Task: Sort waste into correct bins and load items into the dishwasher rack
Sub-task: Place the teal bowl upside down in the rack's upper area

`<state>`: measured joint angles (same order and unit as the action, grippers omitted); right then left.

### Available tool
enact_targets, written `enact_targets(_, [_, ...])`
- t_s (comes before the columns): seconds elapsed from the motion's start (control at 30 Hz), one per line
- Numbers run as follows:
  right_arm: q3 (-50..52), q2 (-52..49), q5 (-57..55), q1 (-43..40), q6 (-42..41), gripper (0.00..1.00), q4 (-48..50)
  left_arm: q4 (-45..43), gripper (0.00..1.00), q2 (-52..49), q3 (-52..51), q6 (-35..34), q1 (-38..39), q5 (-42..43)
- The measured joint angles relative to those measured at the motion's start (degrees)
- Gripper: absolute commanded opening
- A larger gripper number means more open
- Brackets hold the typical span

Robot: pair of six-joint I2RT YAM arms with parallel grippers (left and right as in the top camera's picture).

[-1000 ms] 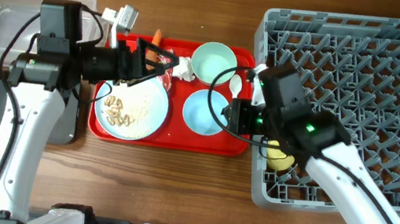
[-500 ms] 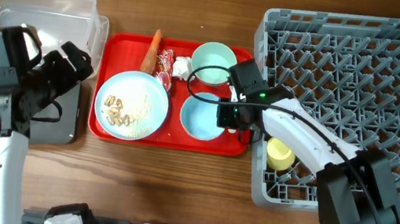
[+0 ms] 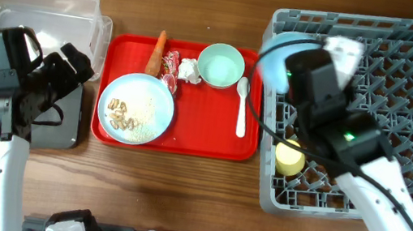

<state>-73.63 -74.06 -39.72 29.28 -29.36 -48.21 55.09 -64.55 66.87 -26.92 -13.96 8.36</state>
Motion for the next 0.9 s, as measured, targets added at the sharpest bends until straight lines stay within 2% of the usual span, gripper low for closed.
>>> enact_targets(0.07, [0.0, -0.5, -10.4, -3.3, 0.0, 0.04, -2.2, 0.0, 1.0, 0.0, 0.0, 0.0, 0.0, 0.0])
enact_targets(0.13, [0.1, -2.8, -16.2, -8.3, 0.0, 0.04, -2.4, 0.0, 1.0, 0.0, 0.0, 0.0, 0.0, 0.0])
enact_targets(0.3, [0.5, -11.0, -21.8, -20.0, 0.0, 0.04, -1.6, 0.0, 1.0, 0.0, 0.0, 0.0, 0.0, 0.0])
enact_targets(0.43, [1.1, -17.9, -23.0, -26.9, 3.1, 0.04, 6.8, 0.0, 1.0, 0.0, 0.0, 0.0, 0.0, 0.0])
enact_targets(0.53, [1.2, -23.1, -23.5, -28.0, 9.9, 0.04, 14.6, 0.0, 1.0, 0.0, 0.0, 0.0, 0.0, 0.0])
enact_targets(0.63, [1.2, -26.4, -23.6, -27.6, 14.8, 0.04, 18.3, 0.0, 1.0, 0.0, 0.0, 0.0, 0.0, 0.0])
enact_targets(0.8, [1.2, -28.8, -25.4, -25.9, 18.4, 0.04, 18.9, 0.0, 1.0, 0.0, 0.0, 0.0, 0.0, 0.0])
enact_targets(0.9, [1.2, -29.0, -25.5, -21.9, 20.1, 0.04, 18.5, 0.0, 1.0, 0.0, 0.0, 0.0, 0.0, 0.0])
